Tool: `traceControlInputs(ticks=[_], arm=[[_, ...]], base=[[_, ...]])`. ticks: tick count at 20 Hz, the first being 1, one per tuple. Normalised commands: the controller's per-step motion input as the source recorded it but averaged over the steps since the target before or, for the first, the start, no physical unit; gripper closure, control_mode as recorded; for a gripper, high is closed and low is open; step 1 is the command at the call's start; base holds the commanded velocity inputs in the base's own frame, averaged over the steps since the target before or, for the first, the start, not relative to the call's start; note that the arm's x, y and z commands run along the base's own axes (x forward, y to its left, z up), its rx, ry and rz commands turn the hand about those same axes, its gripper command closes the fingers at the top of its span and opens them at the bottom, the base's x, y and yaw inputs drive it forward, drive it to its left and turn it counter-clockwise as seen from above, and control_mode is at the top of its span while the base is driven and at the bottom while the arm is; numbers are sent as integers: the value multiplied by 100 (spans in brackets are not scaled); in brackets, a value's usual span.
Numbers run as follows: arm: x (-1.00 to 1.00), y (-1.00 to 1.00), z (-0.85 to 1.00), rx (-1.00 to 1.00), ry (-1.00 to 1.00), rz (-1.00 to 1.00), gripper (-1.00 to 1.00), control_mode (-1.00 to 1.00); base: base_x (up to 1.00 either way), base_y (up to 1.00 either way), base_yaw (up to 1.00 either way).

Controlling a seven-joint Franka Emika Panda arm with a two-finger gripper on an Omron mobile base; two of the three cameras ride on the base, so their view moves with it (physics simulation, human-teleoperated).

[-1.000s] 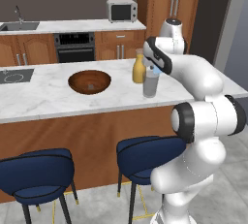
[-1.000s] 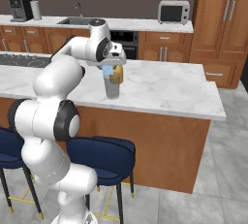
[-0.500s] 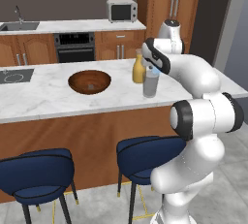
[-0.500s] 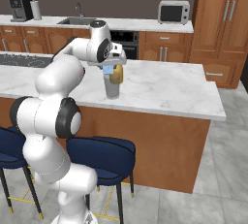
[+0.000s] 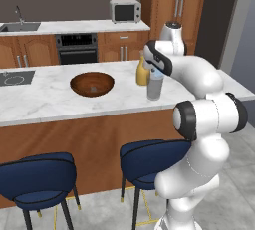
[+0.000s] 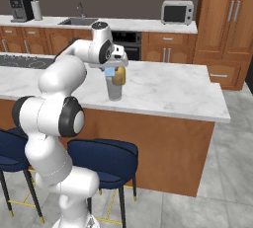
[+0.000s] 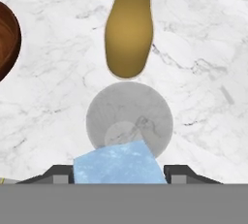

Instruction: There are two ice cubes in the ice bowl. Place both ice cubes in the glass cup.

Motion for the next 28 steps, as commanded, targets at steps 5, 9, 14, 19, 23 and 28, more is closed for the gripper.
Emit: traceControlInputs(ticks=[5, 9, 14, 19, 23, 28], arm=[[0, 0, -22, 0, 0, 0, 100, -100], [0, 0, -19, 0, 0, 0, 100, -100], [5, 0, -6, 0, 0, 0, 100, -100], [17, 0, 0, 0, 0, 0, 100, -100], [22, 0, -1, 0, 0, 0, 100, -100], [14, 0, 0, 0, 3, 0, 100, -100]], base=[[0, 0, 0], [0, 0, 0], [0, 0, 0], [0, 0, 0], [0, 0, 0], [0, 0, 0]])
